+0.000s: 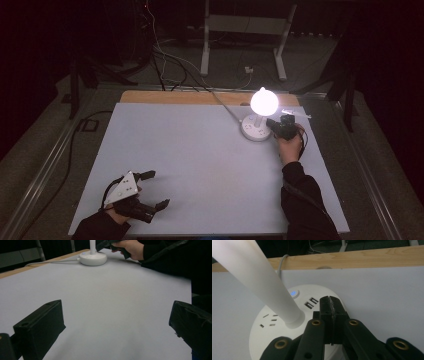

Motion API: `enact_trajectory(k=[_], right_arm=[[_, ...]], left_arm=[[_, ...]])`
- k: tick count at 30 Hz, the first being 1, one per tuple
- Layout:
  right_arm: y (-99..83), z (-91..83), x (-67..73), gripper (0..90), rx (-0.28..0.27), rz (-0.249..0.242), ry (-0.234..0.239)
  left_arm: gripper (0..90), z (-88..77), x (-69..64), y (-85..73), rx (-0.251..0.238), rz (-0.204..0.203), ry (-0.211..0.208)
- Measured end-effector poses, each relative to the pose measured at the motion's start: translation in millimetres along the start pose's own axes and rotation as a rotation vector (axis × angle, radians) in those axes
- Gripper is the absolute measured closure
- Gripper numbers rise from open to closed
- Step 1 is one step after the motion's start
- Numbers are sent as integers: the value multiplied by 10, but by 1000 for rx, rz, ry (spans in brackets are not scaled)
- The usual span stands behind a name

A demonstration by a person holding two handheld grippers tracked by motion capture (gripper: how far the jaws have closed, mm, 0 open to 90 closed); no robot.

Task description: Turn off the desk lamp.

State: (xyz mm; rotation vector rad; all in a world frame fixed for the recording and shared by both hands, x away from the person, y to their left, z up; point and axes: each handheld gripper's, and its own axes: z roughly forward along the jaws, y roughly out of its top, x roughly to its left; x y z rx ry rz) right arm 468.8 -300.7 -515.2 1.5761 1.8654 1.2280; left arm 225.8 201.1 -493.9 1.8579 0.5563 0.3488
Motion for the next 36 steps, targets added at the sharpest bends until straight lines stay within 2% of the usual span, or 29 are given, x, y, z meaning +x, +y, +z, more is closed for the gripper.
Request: enact_trajectory(k=[5, 20, 23, 25, 31, 34, 36], right_arm=[[-4, 15, 3, 900, -2, 5, 3], [-26, 33, 24, 900, -14, -27, 6], [-38, 31, 11, 900, -21, -16, 15], [-40, 32, 5, 900, -22, -34, 20], [-53, 30, -14, 900, -32, -23, 31], [13, 12, 15, 899, -1, -11, -10], [47, -37, 18, 868, -34, 2, 21]], left_arm=[[5, -1, 2, 0, -1, 0, 1], [5, -1, -4, 3, -3, -1, -4], [5, -4, -9, 2, 1, 4, -5], [5, -3, -8, 4, -3, 3, -7], [5, -11, -13, 8, -5, 6, -7], [5, -13, -8, 7, -3, 6, -6], [5, -10, -3, 7, -4, 4, -7]])
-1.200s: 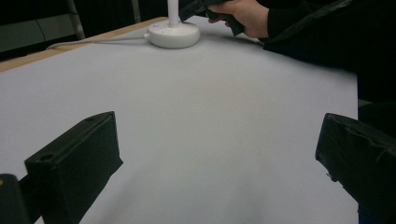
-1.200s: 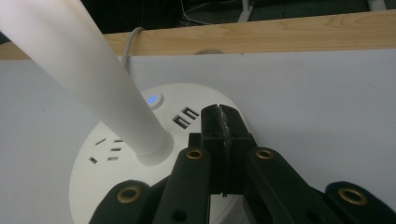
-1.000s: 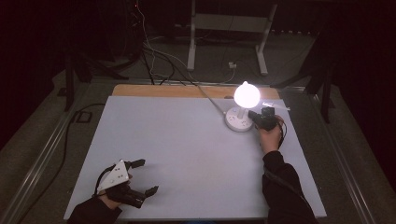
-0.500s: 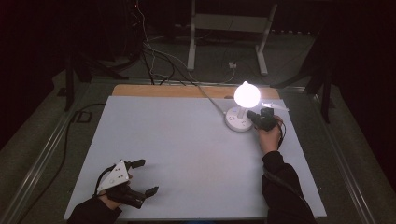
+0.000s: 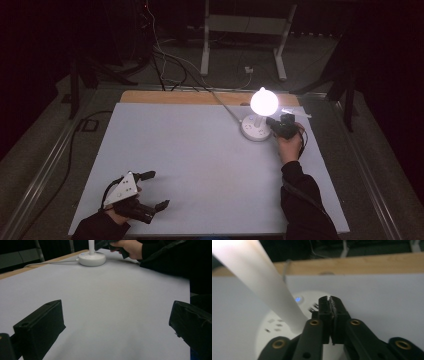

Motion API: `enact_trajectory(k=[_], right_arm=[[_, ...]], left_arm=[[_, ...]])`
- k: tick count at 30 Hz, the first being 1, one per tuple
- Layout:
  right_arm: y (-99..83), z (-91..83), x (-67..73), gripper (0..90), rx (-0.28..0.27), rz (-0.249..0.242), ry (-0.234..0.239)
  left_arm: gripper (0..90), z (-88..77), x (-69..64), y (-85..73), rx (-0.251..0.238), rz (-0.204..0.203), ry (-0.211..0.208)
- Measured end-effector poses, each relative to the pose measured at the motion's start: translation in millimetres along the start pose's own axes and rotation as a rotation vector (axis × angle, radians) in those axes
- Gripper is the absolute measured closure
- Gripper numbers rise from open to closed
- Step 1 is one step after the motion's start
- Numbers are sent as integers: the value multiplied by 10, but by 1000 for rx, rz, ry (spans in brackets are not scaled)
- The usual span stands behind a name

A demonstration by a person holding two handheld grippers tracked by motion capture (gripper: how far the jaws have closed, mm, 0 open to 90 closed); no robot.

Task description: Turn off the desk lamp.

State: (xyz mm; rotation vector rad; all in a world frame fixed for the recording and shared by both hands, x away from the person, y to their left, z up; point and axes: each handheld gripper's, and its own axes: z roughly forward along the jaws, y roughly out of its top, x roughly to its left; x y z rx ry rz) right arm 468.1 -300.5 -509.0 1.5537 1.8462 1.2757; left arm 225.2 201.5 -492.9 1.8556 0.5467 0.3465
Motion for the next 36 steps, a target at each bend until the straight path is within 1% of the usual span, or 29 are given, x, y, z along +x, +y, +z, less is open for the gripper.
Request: enact_trajectory(k=[1, 4, 5, 6, 7, 8, 10, 11, 13, 15, 16, 18, 21, 23, 27, 29, 30, 31, 32, 36], right_arm=[[17, -22, -4, 861, -16, -1, 6], [47, -60, -11, 861, -20, 3, 4], [52, -67, -11, 862, -22, -4, 7], [52, -71, -4, 868, -22, -21, 2], [50, -70, 1, 872, -19, -33, -4], [47, -66, 0, 884, -17, -33, -1], [25, -45, -2, 898, -8, -43, -16], [15, -32, -5, 899, 1, -28, -6], [-6, -2, -7, 900, 13, -44, -20], [-24, 16, -9, 900, 19, -36, -13], [-34, 28, -7, 900, 23, -46, -23], [-42, 42, -9, 900, 29, -49, -24], [-54, 54, -19, 900, 30, -43, -23], [-56, 58, -24, 900, 30, -41, -30], [-61, 54, 8, 900, 32, -86, -49], [-52, 55, 5, 900, 36, -92, -50], [-35, 51, 9, 900, 44, -85, -53], [-32, 42, 20, 900, 37, -80, -34], [-29, 31, 34, 900, 23, -78, -24], [-2, 15, 49, 900, 12, -80, -26]], left_arm=[[5, 3, 4, 0, -2, -1, 1], [5, 11, 1, -3, 1, -2, 1], [5, 11, 0, -2, 3, 0, 0], [5, 10, -2, -1, 1, 0, 0], [5, 11, -1, 0, 0, -2, 0], [5, 12, 0, -1, 0, -3, 1], [5, 11, 0, -2, 2, -1, 2], [5, 10, 0, -2, 3, 0, 1], [5, 8, 2, -1, 0, -1, 1], [5, 7, 2, -4, 0, -4, 2], [5, 7, 2, -4, 1, -4, 1], [5, 5, 5, -2, -1, -2, 1], [5, 5, 0, -3, 1, -2, 1], [5, 7, -1, -2, -1, -2, 0], [5, 12, -4, -5, 6, 0, -3], [5, 13, 0, -1, -1, -3, -3], [5, 10, 3, -1, -2, -4, -1], [5, 8, 3, -3, -1, -6, 1], [5, 8, 4, -5, -1, -7, 2], [5, 9, 4, -3, -1, -6, 1]])
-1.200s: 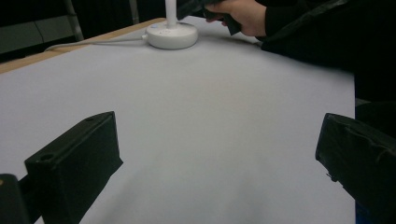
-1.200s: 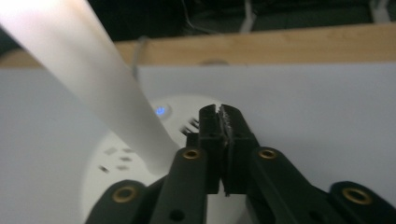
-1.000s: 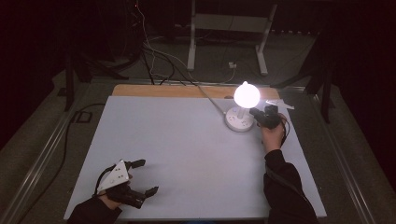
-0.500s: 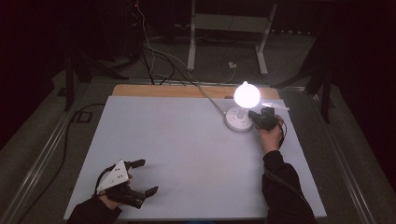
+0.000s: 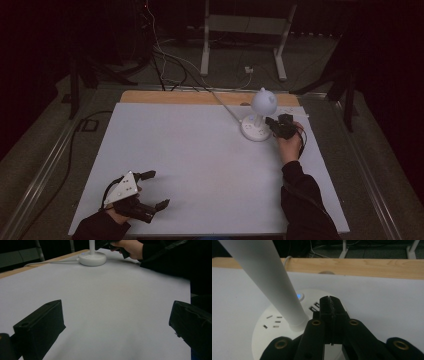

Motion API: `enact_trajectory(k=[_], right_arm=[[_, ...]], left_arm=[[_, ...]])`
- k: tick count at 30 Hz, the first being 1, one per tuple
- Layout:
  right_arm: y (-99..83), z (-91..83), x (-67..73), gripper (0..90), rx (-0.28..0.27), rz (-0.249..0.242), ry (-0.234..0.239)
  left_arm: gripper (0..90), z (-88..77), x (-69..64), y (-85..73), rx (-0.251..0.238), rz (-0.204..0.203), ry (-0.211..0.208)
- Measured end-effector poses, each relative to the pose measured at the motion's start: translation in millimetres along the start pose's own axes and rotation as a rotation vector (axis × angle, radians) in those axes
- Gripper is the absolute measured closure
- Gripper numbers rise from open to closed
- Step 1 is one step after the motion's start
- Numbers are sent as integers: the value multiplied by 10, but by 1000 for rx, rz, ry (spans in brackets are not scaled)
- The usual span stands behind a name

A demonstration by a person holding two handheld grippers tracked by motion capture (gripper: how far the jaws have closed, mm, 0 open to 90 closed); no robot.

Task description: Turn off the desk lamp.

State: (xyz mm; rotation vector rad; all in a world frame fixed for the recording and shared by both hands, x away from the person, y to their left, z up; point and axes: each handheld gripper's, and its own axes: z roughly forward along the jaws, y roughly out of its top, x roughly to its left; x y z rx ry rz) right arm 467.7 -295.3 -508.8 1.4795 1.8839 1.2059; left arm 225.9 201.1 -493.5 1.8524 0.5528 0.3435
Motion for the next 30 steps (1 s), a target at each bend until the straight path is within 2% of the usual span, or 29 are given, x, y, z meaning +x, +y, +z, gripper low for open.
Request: enact_trajectory(k=[3, 5, 11, 16, 18, 19, 21, 23, 25, 26, 29, 30], right_arm=[[11, -41, -13, 782, -25, -4, 21], [23, -70, -15, 712, -30, -24, 23], [68, -225, -37, 546, -66, -19, 58], [59, -372, -40, 443, -79, -25, 82], [46, -448, -35, 380, -80, -11, 100], [34, -490, -28, 321, -85, -9, 101], [17, -555, -12, 174, -70, 6, 130], [-19, -607, 8, 107, -35, -15, 179], [-62, -655, 47, 36, -30, -23, 209], [-79, -676, 66, 21, -21, -23, 228], [-130, -742, 124, 8, 22, -73, 250], [-147, -768, 142, 8, 28, -70, 258]], left_arm=[[5, -1, 1, -1, 1, 0, 0], [5, -1, 7, 1, -1, -2, 0], [5, 1, -1, -6, 2, -1, 0], [5, -11, -4, -2, 1, 3, 5], [5, -7, -8, -5, 5, 3, 5], [5, -5, -9, -6, 7, 5, 4], [5, -2, -4, -4, 3, 3, 2], [5, -1, -1, -3, 1, 2, 4], [5, -4, -5, -3, 3, 5, 2], [5, -6, -5, 0, 4, 9, 2], [5, -7, -4, 5, -1, 8, 0], [5, -4, -5, 3, 1, 9, -1]])
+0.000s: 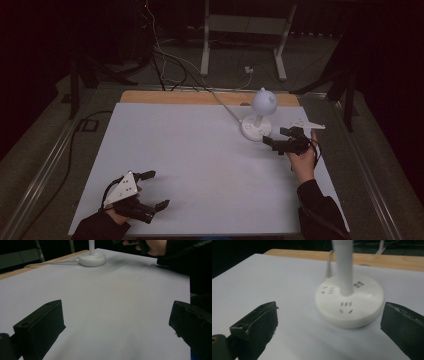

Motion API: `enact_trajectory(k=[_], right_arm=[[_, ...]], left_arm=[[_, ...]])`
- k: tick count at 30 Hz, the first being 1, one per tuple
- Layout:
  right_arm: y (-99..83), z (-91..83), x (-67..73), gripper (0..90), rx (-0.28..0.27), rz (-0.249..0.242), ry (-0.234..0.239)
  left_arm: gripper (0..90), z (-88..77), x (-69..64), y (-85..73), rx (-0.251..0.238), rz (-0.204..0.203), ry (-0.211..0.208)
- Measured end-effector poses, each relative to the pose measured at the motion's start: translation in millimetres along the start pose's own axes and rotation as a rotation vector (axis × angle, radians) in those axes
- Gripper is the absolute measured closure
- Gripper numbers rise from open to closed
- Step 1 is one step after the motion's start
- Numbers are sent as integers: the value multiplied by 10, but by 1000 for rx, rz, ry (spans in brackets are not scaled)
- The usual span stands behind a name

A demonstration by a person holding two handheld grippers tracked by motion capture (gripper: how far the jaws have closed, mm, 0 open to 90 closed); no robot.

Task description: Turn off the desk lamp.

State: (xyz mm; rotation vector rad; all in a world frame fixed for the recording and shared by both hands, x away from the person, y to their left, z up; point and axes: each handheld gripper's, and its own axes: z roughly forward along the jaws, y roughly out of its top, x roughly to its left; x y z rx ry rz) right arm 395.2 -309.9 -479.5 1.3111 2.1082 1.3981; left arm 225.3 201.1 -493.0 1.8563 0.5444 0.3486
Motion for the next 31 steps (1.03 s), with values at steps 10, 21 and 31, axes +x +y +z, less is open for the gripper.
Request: enact_trajectory(k=[10, 21, 31], right_arm=[[-259, -173, 194, 8, -6, -26, 24], [-532, -350, 492, 8, 28, -56, 55], [-802, -507, 680, 8, 54, -100, 87]], left_arm=[[5, -5, -1, 3, -3, 0, -8], [5, -14, -8, 6, -7, 0, -7], [5, -8, -9, 12, -6, 4, -10]])
